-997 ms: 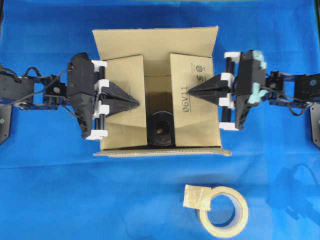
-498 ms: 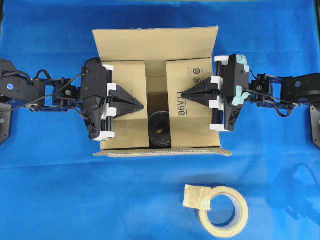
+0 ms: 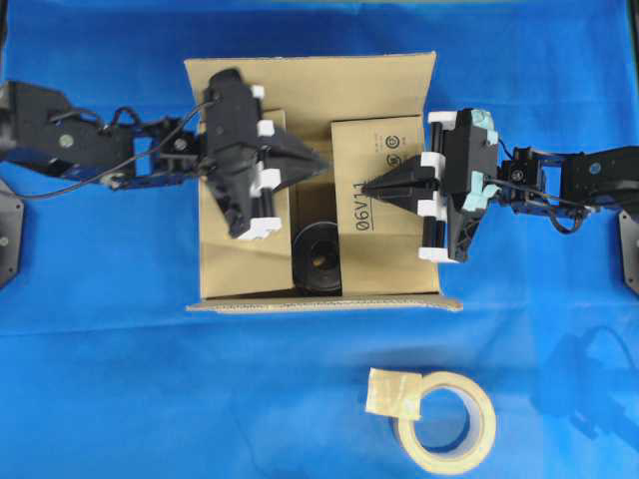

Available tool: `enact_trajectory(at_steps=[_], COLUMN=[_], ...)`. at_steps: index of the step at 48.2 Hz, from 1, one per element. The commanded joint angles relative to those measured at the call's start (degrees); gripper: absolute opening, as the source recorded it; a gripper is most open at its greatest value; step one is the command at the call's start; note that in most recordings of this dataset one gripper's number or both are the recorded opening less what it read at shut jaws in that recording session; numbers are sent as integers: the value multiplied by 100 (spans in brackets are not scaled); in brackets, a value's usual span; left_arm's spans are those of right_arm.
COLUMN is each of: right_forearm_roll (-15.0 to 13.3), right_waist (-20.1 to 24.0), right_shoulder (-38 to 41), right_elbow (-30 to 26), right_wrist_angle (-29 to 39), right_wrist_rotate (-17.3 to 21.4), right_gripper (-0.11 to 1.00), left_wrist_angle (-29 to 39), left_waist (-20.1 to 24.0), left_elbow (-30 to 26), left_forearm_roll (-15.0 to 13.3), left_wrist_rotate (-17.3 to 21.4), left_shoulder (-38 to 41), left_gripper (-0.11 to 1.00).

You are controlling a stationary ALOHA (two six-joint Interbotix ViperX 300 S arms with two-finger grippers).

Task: Close the cardboard box.
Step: 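Hold the side flaps down with both grippers over the box, then move the right gripper down to the front flap edge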

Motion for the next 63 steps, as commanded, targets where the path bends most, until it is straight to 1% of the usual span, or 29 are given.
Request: enact_trajectory(at_steps=[1, 7, 17, 30, 45, 63], right_forearm_roll=[18, 18, 18, 18, 18, 18], right_waist=[18, 18, 26, 44, 79, 88], right_shoulder=[-44, -44, -44, -44, -44, -176], right_elbow=[-105, -105, -105, -105, -105, -105], right_wrist_angle=[-44, -44, -62, -70, -70, -35], right_wrist_rotate=[9, 9, 9, 9, 18, 18], right_gripper=[0, 0, 0, 0, 0, 0], left_wrist_angle=[9, 35, 0, -70, -220, -211], left_waist=[88, 202, 448, 624, 624, 624], left_elbow=[-308, -475, -554, -554, -563, -545], left_forearm_roll=[9, 9, 9, 9, 9, 9], left_wrist_rotate=[149, 387, 492, 492, 483, 483], left_shoulder=[18, 132, 308, 527, 800, 782], left_gripper=[0, 0, 0, 0, 0, 0])
